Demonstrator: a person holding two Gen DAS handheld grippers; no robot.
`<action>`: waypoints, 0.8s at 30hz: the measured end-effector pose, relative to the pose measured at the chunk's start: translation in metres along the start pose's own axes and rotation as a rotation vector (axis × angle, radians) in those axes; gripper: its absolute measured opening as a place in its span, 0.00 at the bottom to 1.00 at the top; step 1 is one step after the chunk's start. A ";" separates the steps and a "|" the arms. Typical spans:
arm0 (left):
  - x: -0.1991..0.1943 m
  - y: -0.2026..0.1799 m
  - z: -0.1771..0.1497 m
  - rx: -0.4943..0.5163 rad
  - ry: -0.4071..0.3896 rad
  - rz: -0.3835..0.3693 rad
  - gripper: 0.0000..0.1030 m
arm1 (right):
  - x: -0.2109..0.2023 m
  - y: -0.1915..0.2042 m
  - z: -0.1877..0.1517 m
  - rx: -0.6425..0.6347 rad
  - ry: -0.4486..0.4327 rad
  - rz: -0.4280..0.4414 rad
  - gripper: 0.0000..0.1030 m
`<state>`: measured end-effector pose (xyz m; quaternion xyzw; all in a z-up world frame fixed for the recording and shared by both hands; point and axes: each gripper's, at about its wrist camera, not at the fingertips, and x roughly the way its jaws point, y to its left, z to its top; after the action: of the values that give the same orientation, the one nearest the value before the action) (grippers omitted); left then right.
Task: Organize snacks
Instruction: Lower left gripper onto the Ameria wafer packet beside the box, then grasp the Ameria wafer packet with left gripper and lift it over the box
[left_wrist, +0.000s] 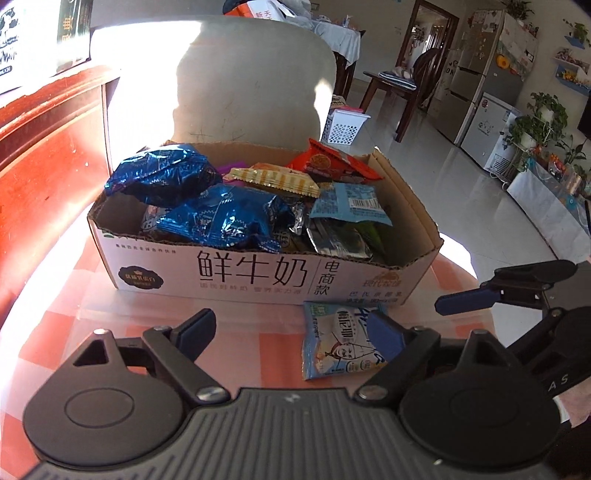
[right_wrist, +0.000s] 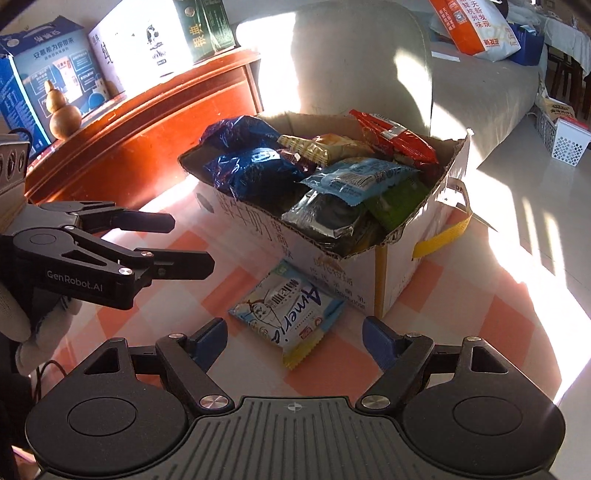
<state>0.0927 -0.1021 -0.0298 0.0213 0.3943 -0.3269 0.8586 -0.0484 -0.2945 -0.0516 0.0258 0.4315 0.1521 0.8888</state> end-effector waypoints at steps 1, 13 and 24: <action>0.003 0.000 0.000 -0.005 0.006 -0.017 0.79 | 0.004 0.002 -0.002 -0.024 0.005 -0.004 0.78; 0.053 -0.018 -0.007 -0.014 0.129 -0.146 0.66 | 0.043 0.006 -0.015 -0.111 0.035 -0.009 0.78; 0.061 -0.023 -0.008 -0.022 0.148 -0.178 0.47 | 0.049 0.015 -0.011 -0.166 -0.015 -0.027 0.61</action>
<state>0.1031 -0.1506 -0.0727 0.0008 0.4604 -0.3948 0.7951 -0.0323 -0.2669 -0.0933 -0.0527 0.4112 0.1754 0.8929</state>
